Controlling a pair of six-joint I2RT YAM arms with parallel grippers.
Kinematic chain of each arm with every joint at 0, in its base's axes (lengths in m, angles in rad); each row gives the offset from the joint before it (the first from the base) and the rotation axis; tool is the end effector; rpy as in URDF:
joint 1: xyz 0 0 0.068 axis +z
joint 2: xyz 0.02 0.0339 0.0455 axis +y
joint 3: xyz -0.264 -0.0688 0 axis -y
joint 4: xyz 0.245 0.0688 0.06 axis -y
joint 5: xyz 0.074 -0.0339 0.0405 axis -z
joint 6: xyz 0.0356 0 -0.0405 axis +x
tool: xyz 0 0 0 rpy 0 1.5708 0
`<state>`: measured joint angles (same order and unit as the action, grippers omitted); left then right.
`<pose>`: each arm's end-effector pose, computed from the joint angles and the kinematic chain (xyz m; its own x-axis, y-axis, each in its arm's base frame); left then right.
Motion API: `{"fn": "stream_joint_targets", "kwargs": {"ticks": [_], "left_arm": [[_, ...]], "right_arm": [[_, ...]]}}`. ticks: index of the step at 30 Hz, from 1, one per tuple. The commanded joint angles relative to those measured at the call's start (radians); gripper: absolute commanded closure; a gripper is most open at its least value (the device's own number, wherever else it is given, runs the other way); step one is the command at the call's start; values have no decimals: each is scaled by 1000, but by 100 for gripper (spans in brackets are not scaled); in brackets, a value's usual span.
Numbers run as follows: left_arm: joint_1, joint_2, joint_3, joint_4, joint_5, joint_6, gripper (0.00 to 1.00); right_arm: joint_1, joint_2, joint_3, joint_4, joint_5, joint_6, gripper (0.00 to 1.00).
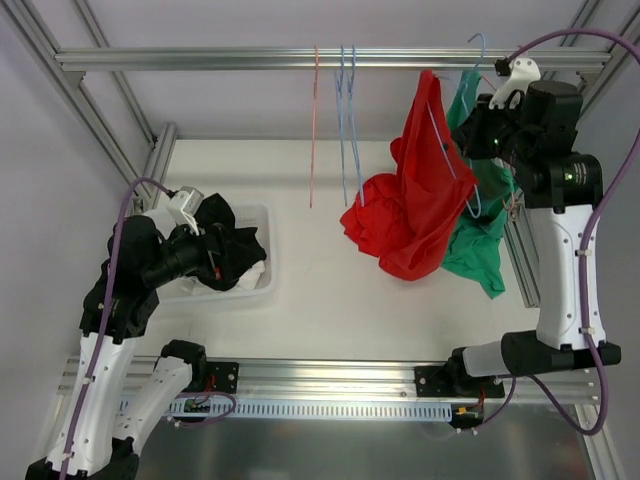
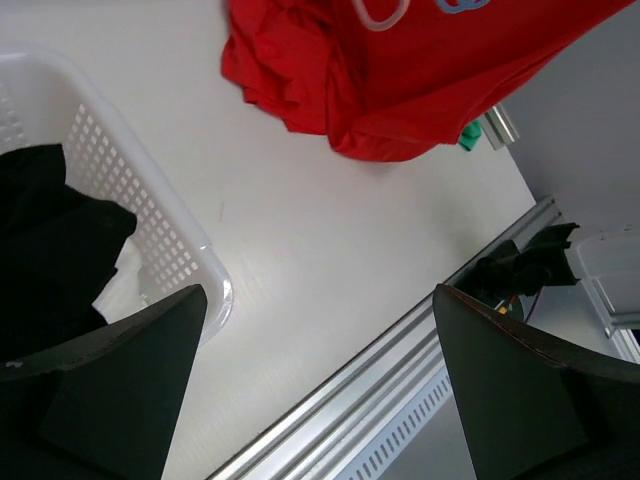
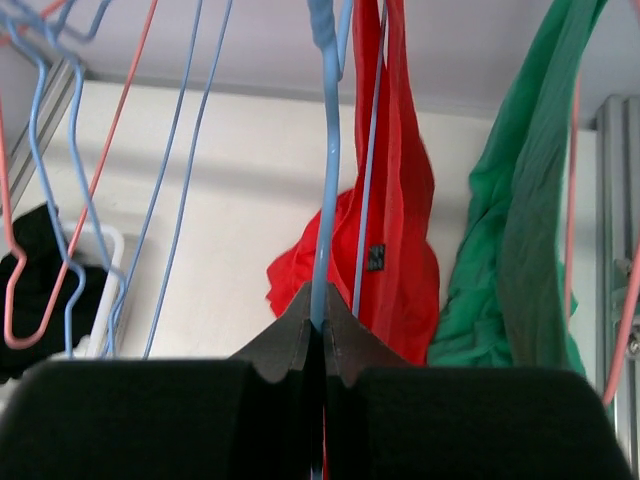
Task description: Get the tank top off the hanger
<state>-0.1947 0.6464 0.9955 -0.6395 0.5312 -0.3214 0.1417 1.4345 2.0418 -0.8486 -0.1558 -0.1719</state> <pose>0.1135 -0.0408 0.3827 -0.4697 -0.1850 -0.8632 0.5213 0.7310 -0.4403 0.2537 0.0418 0.5380 -0.1837 -0.1969 -0.9631 -0.3249 0.9368 -0.1296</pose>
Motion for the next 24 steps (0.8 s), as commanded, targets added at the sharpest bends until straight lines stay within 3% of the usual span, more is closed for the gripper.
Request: {"fn": "stream_joint_targets", "kwargs": {"ticks": [1,7,13,14,16,18,24], "left_arm": [[-32,12,95,64,96,1,1],[-150,105,212,171,38,-53,1],[-552,307,324,331,-204,-6,1],[-663,384,386,340,-258,52,1],[-757,488,449,374,-427,122,1],[-817,562,563,396,-461,194,1],[-825,835,877,405,-507,278,1]], "right_arm": [[-1,-123,-101,27,-88,3,100],[-2,-380,-342,43,-148,-21,100],[-2,-618,-508,65,-202,21,100],[-2,-647,-522,54,-209,31,100],[-2,-724,-551,25,-240,57,100],[-2,-764,-552,-16,-260,66,100],[-1,-879,-491,-165,-255,87,100]]}}
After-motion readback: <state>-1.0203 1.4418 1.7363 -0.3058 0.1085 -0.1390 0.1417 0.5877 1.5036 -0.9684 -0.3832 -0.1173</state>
